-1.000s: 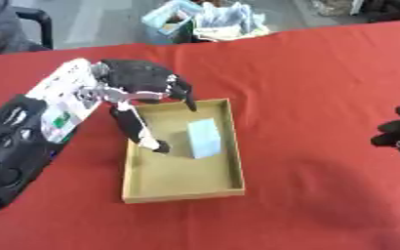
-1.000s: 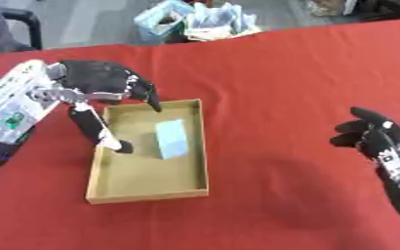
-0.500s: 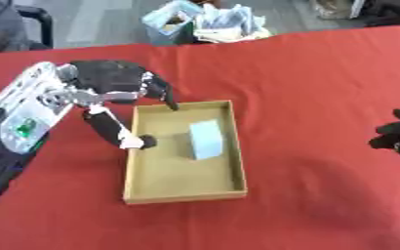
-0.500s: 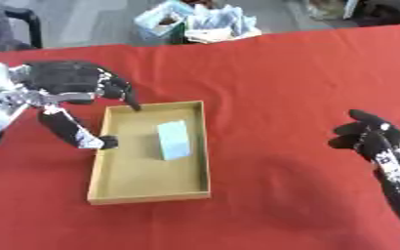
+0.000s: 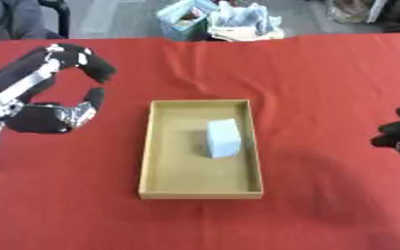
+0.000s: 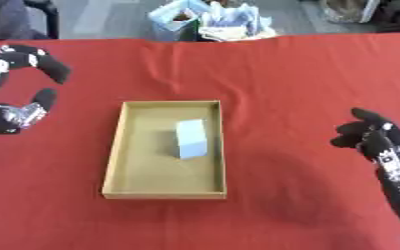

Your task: Pick up objects on the table and place them in the box.

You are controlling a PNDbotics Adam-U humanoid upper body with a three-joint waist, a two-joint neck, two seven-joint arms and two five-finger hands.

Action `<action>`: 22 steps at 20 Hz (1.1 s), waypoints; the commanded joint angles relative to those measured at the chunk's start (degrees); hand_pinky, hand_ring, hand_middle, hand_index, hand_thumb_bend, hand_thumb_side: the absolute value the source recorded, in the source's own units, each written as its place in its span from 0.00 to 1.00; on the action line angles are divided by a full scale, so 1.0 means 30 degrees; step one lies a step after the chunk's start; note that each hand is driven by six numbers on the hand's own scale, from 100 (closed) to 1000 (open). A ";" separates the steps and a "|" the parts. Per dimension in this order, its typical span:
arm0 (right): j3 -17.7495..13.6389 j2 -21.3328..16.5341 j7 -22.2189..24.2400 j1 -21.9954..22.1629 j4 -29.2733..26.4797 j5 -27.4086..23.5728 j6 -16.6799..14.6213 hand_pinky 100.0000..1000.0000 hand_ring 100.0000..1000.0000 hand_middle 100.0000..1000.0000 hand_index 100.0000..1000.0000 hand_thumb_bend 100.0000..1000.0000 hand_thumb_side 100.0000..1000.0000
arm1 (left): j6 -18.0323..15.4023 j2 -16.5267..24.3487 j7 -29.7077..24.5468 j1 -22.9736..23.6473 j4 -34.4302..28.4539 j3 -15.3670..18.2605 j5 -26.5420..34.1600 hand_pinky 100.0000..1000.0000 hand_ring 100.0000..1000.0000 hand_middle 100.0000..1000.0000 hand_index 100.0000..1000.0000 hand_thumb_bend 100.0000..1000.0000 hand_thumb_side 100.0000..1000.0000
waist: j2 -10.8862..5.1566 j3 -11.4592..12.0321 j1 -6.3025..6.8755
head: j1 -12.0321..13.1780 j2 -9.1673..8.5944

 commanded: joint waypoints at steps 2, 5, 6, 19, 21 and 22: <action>-0.0199 -0.0054 -0.0128 -0.0031 -0.0365 -0.0069 -0.0007 0.69 0.63 0.64 0.89 0.00 0.71 | 0.1242 -0.1571 0.1351 0.1024 -0.1059 0.1278 0.1531 0.60 0.54 0.53 0.74 0.00 0.60 | -0.0309 0.0290 -0.0120 | 0.0008 0.0412; -0.0229 0.0006 -0.0184 -0.0030 -0.0377 -0.0103 0.0022 0.69 0.63 0.64 0.89 0.00 0.71 | 0.1789 -0.2869 0.1624 0.1546 -0.1401 0.1654 0.1757 0.59 0.54 0.53 0.73 0.00 0.61 | -0.0330 0.0545 -0.0195 | -0.0081 0.0781; -0.0233 0.0029 -0.0198 -0.0020 -0.0375 -0.0113 0.0032 0.69 0.63 0.64 0.89 0.00 0.71 | 0.1920 -0.3191 0.1713 0.1638 -0.1488 0.1740 0.1769 0.59 0.54 0.53 0.73 0.00 0.61 | -0.0350 0.0600 -0.0216 | -0.0128 0.0899; -0.0903 -0.3089 -0.4875 -0.2031 -0.2651 -0.0723 -0.4148 0.74 0.76 0.74 0.86 0.00 0.62 | -0.2176 -0.1092 0.9930 -0.0932 -0.3733 0.3112 0.3640 0.69 0.70 0.71 0.78 0.00 0.63 | -0.1089 0.1142 -0.0259 | -0.0584 0.2331; -0.1061 -0.4181 -0.6460 -0.2981 -0.2733 -0.0847 -0.5987 0.77 0.80 0.79 0.86 0.00 0.54 | -0.4043 -0.0012 1.2094 -0.2207 -0.3742 0.3061 0.3773 0.74 0.76 0.76 0.79 0.08 0.54 | -0.1306 0.1190 -0.0249 | -0.0628 0.2340; -0.1121 -0.4720 -0.7212 -0.3448 -0.2746 -0.0861 -0.6855 0.78 0.82 0.80 0.87 0.00 0.52 | -0.4912 0.0529 1.3107 -0.2813 -0.3743 0.2984 0.3823 0.75 0.77 0.77 0.79 0.13 0.53 | -0.1407 0.1215 -0.0239 | -0.0653 0.2341</action>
